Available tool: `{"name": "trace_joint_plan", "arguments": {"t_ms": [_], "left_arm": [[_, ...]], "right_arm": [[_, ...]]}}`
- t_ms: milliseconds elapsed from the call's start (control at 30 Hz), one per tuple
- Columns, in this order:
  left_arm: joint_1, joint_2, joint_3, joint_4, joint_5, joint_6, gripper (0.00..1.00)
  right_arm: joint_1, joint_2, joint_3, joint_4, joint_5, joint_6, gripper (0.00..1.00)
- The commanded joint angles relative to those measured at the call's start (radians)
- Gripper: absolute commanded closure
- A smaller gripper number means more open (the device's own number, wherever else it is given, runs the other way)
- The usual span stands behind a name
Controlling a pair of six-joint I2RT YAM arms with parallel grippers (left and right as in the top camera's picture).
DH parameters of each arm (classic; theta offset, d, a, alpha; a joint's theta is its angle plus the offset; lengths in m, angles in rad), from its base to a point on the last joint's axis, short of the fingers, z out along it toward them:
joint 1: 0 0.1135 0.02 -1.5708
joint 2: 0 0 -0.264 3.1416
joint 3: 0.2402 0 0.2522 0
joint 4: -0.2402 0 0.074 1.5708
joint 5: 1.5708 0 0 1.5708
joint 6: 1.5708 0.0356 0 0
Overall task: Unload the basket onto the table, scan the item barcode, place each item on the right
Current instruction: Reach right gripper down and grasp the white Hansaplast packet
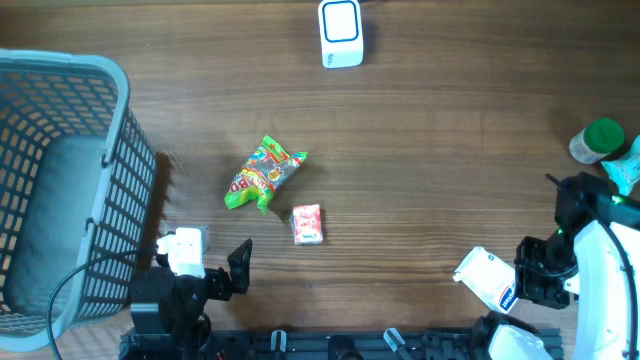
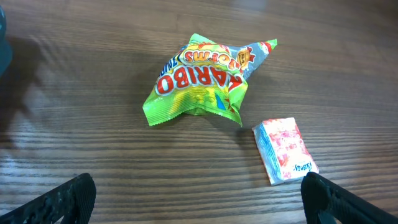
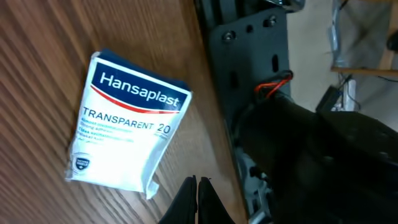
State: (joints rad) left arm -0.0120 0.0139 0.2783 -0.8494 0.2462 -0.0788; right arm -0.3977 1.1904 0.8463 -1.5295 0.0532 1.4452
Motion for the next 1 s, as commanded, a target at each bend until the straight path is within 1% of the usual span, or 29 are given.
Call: {"name": "trace_joint_plan", "arguments": {"t_ms": [0,33,133,300,367,400,467,600,667,700,733,767,833,900,967], "left_arm": [[0.002,-0.007,0.000,0.002,0.015,0.019,0.00],[0.002,-0.008,0.000,0.002,0.015,0.019,0.00],[0.002,-0.007,0.000,0.002,0.015,0.019,0.00],[0.002,-0.007,0.000,0.002,0.015,0.019,0.00],[0.002,-0.007,0.000,0.002,0.015,0.019,0.00],[0.002,-0.007,0.000,0.002,0.015,0.019,0.00],[0.002,-0.007,0.000,0.002,0.015,0.019,0.00],[0.002,-0.007,0.000,0.002,0.015,0.019,0.00],[0.002,-0.007,0.000,0.002,0.015,0.019,0.00],[0.002,-0.007,0.000,0.002,0.015,0.019,0.00],[0.002,-0.007,0.000,0.002,0.015,0.019,0.00],[0.002,-0.007,0.000,0.002,0.015,0.019,0.00],[0.002,-0.007,0.000,0.002,0.015,0.019,0.00],[0.002,-0.007,0.000,0.002,0.015,0.019,0.00],[0.002,-0.007,0.000,0.002,0.015,0.019,0.00]], "right_arm": [[0.002,0.023,-0.024,0.039,0.002,0.058,0.96],[0.002,0.046,-0.035,0.071,0.002,0.058,0.95],[0.002,0.149,-0.037,0.089,0.022,0.058,0.95],[0.002,0.361,-0.037,0.202,0.036,0.043,0.96],[0.002,0.415,-0.037,0.208,0.036,-0.032,0.96],[0.002,0.432,-0.039,0.208,0.036,-0.068,0.96],[0.002,0.439,-0.060,0.230,0.036,-0.074,0.96],[0.002,0.439,-0.152,0.468,0.032,-0.084,0.96],[0.002,0.439,-0.155,0.520,0.028,-0.085,0.96],[0.002,0.439,-0.154,0.562,-0.015,-0.143,0.96],[0.002,0.439,-0.154,0.615,-0.091,-0.246,0.96],[0.002,0.439,-0.154,0.653,-0.156,-0.312,0.96],[0.006,0.439,-0.154,0.756,-0.360,-0.460,0.96],[0.043,0.439,-0.154,0.849,-0.483,-0.523,0.96],[0.124,0.439,-0.154,0.956,-0.546,-0.528,0.96]]}}
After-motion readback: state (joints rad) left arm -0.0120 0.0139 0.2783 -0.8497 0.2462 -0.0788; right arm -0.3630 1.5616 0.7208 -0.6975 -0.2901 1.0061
